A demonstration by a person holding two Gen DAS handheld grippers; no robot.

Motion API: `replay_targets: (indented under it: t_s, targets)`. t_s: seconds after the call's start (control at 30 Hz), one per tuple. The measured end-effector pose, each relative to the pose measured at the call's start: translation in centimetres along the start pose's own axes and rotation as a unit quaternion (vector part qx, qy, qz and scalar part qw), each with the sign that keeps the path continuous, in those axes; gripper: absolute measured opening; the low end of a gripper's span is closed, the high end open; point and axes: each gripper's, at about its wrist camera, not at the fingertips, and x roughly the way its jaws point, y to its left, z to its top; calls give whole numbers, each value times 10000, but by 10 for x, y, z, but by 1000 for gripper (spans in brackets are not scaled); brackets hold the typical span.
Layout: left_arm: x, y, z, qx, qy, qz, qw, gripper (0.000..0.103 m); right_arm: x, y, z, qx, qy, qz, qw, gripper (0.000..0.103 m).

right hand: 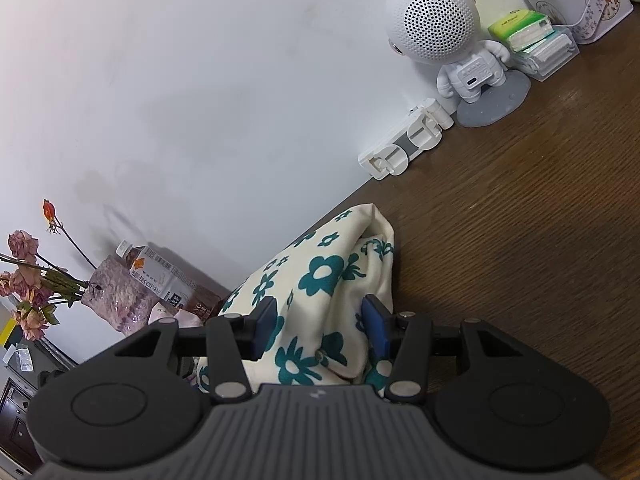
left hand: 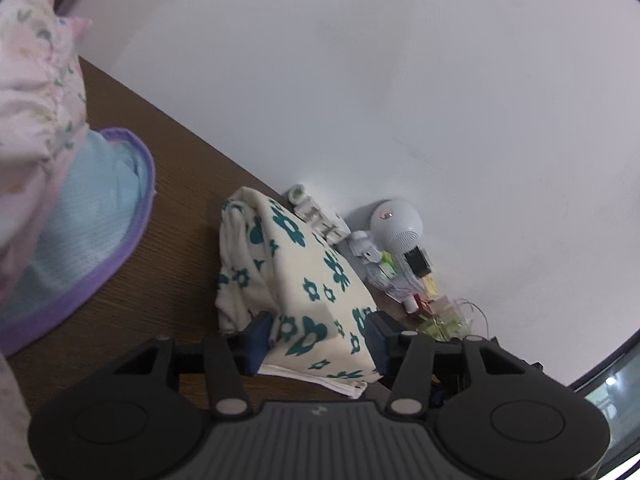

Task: Fold clothes
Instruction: 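Carry the bundle with both tools toward the pink garment by the wall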

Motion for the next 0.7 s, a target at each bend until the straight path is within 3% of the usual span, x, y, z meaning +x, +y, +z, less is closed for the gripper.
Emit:
replay_targets:
  t_s: [0.23,0.5,0.57,0.7]
  targets:
    - [-16,2,6,-67,-164,29,9998,50,-1,-1,0,31,2,22,10000,49]
    - [6,1,1,-22,156,-213,9997,53,1,0,-1,-3,20,-17,10000,49]
    - [2,3,2,-119,44,-200,9997,53,2,1,-1,-18,25,-21,10000,50]
    - [-19,6,3,-265,-560,42,9981,61,0,0,0,24,20,35,10000,50]
